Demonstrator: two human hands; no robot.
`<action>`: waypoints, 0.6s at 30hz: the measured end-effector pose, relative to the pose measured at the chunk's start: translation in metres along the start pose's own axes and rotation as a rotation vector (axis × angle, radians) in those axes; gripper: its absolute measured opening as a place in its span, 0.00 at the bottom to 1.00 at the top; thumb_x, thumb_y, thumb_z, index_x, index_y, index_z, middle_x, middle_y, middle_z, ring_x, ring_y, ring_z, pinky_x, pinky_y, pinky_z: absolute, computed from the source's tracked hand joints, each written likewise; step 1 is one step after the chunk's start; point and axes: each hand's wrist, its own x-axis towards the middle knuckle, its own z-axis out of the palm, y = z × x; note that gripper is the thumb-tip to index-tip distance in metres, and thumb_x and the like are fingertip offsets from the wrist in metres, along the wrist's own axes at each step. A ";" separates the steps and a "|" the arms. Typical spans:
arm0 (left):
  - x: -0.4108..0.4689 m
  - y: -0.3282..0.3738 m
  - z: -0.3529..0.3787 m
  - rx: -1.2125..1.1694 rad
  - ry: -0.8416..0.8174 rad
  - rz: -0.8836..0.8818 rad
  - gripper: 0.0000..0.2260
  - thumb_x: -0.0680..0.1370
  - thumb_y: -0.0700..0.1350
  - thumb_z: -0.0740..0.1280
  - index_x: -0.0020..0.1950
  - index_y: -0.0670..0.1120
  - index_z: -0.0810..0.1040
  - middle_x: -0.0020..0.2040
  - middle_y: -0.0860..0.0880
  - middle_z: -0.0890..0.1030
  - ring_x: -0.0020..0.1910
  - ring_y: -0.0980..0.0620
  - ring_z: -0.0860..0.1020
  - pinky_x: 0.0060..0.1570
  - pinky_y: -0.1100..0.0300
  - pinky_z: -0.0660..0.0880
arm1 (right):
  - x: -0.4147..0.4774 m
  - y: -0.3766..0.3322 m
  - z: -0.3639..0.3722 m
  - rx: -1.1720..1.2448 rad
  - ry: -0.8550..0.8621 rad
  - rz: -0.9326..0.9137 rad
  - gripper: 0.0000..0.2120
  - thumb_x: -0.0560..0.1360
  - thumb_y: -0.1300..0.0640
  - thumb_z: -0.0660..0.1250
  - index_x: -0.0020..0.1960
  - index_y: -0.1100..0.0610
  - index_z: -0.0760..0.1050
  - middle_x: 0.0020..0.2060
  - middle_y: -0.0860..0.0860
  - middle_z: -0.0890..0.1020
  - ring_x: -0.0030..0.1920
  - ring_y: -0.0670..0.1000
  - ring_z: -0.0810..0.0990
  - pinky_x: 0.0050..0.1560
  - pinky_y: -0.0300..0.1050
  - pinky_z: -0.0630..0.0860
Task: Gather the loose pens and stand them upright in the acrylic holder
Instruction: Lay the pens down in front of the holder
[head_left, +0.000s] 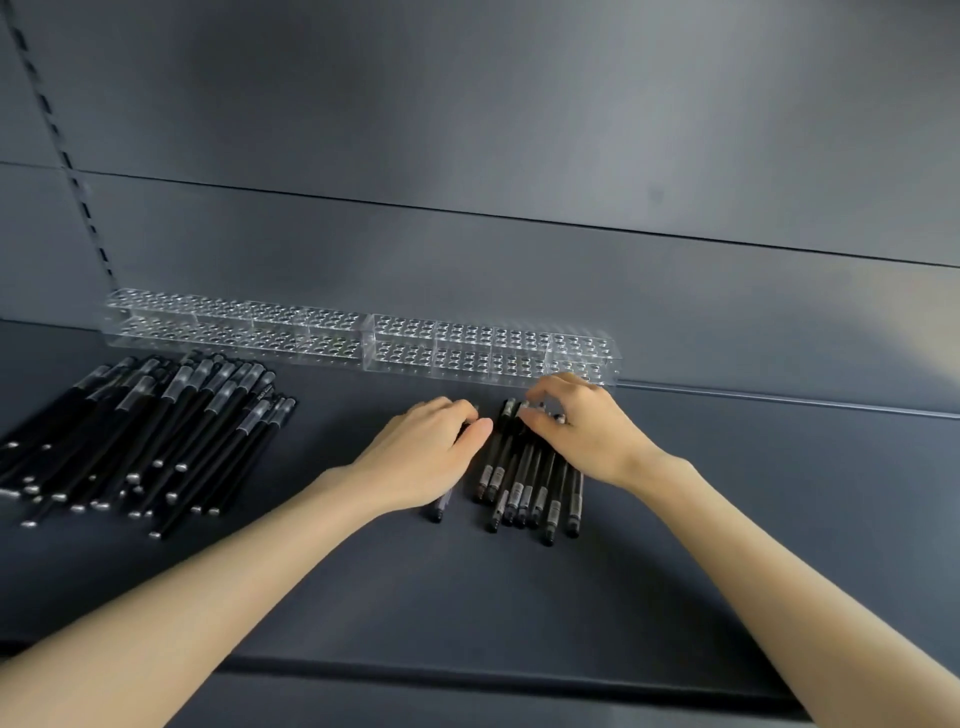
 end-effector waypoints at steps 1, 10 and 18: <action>-0.002 0.000 -0.005 0.030 0.016 0.006 0.19 0.82 0.55 0.52 0.66 0.47 0.71 0.63 0.52 0.73 0.63 0.51 0.71 0.61 0.53 0.68 | 0.002 -0.003 -0.002 0.004 0.017 -0.005 0.15 0.79 0.51 0.61 0.61 0.57 0.74 0.59 0.52 0.75 0.56 0.54 0.76 0.59 0.51 0.72; -0.042 -0.021 -0.077 0.021 0.394 0.100 0.07 0.79 0.49 0.62 0.49 0.49 0.79 0.44 0.55 0.82 0.45 0.53 0.79 0.47 0.53 0.76 | 0.011 -0.087 -0.010 0.052 0.187 -0.164 0.08 0.77 0.54 0.62 0.52 0.55 0.77 0.46 0.50 0.83 0.47 0.54 0.80 0.51 0.53 0.76; -0.144 -0.112 -0.140 -0.006 0.609 0.012 0.07 0.78 0.48 0.64 0.46 0.50 0.80 0.37 0.57 0.81 0.40 0.60 0.79 0.41 0.56 0.75 | 0.005 -0.213 0.029 0.129 0.213 -0.314 0.06 0.77 0.55 0.62 0.49 0.54 0.77 0.40 0.46 0.81 0.43 0.50 0.79 0.50 0.50 0.76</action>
